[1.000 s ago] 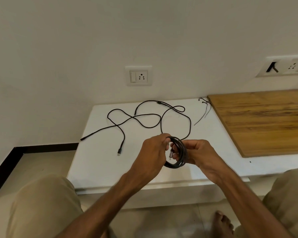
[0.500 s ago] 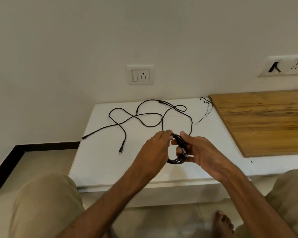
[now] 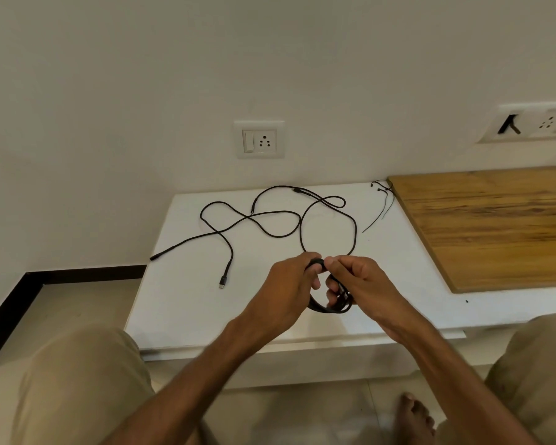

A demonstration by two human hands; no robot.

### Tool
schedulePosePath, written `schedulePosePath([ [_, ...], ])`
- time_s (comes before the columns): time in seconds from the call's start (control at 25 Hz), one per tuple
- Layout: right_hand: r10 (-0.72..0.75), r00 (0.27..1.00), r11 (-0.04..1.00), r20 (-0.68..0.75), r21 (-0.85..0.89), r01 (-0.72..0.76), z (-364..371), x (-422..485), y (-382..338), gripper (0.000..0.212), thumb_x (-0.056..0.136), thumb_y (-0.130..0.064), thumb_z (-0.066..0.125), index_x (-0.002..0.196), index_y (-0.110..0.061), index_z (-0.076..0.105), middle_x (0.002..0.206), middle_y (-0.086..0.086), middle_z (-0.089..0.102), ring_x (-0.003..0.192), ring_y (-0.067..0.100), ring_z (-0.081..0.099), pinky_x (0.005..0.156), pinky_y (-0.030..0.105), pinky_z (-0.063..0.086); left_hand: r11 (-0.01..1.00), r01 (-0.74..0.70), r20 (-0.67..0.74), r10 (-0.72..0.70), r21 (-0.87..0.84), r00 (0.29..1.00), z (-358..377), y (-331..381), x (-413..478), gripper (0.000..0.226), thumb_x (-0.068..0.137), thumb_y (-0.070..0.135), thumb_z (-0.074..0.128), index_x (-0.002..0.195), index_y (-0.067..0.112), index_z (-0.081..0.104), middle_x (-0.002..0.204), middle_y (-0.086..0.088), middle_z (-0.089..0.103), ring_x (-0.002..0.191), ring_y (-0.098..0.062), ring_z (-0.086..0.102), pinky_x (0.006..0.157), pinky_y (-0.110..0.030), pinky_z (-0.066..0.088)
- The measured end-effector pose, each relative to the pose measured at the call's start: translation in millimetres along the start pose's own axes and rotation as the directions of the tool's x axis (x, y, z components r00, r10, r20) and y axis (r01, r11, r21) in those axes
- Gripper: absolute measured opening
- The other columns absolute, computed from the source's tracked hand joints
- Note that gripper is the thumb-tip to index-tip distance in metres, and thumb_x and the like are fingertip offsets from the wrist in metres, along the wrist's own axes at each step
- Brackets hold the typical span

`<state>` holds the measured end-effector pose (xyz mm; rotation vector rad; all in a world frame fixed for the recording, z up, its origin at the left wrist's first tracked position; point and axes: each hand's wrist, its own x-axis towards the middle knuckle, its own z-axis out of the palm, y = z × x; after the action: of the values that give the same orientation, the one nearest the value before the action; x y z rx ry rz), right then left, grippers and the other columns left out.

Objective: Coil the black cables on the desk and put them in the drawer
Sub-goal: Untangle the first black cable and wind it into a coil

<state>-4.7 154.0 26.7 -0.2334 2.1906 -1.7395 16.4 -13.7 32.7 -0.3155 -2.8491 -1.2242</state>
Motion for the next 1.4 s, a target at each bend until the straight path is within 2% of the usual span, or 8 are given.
schedulePosePath([
  [0.16,-0.101,0.993,0.989,-0.062,-0.112,0.093,4.7,3.6,7.0,0.036,0.108,-0.029,0.046,0.089,-0.005,0.066,0.062,-0.003,0.049,0.059,0.018,0.051,0.065,0.050,0.058,0.994,-0.021,-0.012,0.020,-0.106,1.000,-0.4,-6.0,-0.4,0.026,0.107,0.028,0.044,0.113,0.019,0.068,0.079,0.011,0.066,0.074,-0.005,0.063,0.071,-0.015,0.051],
  [0.4,-0.136,0.973,0.990,-0.185,-0.065,0.125,2.0,5.5,9.0,0.030,0.108,-0.022,0.046,0.095,-0.010,0.070,0.060,-0.006,0.046,0.059,0.016,0.045,0.058,0.022,0.050,0.877,0.275,0.252,-0.184,-0.394,0.950,-21.8,-8.0,3.7,0.051,0.108,0.040,0.037,0.104,0.003,0.073,0.086,-0.009,0.077,0.075,-0.016,0.075,0.073,-0.029,0.062],
  [0.52,-0.143,0.964,0.989,-0.223,-0.061,0.133,-0.2,6.9,11.9,0.029,0.107,-0.022,0.047,0.096,-0.011,0.071,0.059,-0.006,0.048,0.056,0.012,0.045,0.057,0.023,0.051,0.839,0.338,0.343,-0.196,-0.427,0.919,-33.7,-14.5,4.0,0.040,0.108,0.032,0.046,0.104,0.004,0.075,0.095,-0.009,0.077,0.088,-0.022,0.076,0.089,-0.042,0.061],
  [0.72,-0.147,0.968,0.986,-0.205,-0.113,0.126,0.5,8.6,15.8,0.027,0.107,-0.023,0.048,0.096,-0.012,0.071,0.064,-0.005,0.052,0.058,0.011,0.050,0.059,0.023,0.053,0.844,0.396,0.423,-0.229,-0.363,0.877,-36.3,-16.1,3.4,0.047,0.106,0.046,0.043,0.114,0.011,0.074,0.103,-0.004,0.079,0.101,-0.016,0.075,0.099,-0.040,0.056],
  [0.92,-0.192,0.973,0.962,-0.129,-0.222,0.160,2.4,8.2,14.1,0.026,0.108,-0.024,0.047,0.100,-0.016,0.070,0.069,0.005,0.058,0.060,0.022,0.058,0.057,0.024,0.055,0.830,0.274,0.275,-0.153,-0.486,0.949,-26.1,-14.1,2.5,0.037,0.104,0.039,0.054,0.100,0.011,0.079,0.098,-0.005,0.079,0.093,-0.024,0.074,0.078,-0.032,0.054],
  [1.08,-0.212,0.970,0.952,-0.114,-0.250,0.179,1.9,9.5,16.0,0.025,0.108,-0.027,0.047,0.099,-0.018,0.068,0.071,0.008,0.063,0.062,0.027,0.064,0.061,0.035,0.062,0.919,0.172,0.101,-0.145,-0.355,0.984,-17.1,-18.7,4.6,0.024,0.099,0.028,0.064,0.090,0.015,0.082,0.077,-0.007,0.076,0.060,-0.018,0.062,0.061,-0.028,0.050],
  [1.2,-0.188,0.977,0.956,-0.097,-0.245,0.160,2.7,10.2,17.3,0.025,0.107,-0.029,0.048,0.099,-0.019,0.069,0.073,0.003,0.066,0.063,0.016,0.066,0.064,0.035,0.063,0.966,0.146,0.004,-0.149,-0.215,0.989,-7.5,-15.1,6.0,0.026,0.097,0.029,0.064,0.081,0.019,0.081,0.068,0.001,0.075,0.063,-0.026,0.068,0.063,-0.034,0.056],
  [1.4,-0.111,0.993,0.976,-0.031,-0.193,0.103,-2.2,10.2,13.5,0.030,0.107,-0.033,0.045,0.108,-0.018,0.070,0.083,0.003,0.075,0.074,0.019,0.074,0.070,0.033,0.063,0.987,0.137,-0.062,-0.143,-0.089,0.988,-0.6,-13.5,8.9,0.027,0.099,0.026,0.062,0.079,0.017,0.079,0.067,0.010,0.072,0.066,-0.014,0.071,0.063,-0.006,0.048],
])
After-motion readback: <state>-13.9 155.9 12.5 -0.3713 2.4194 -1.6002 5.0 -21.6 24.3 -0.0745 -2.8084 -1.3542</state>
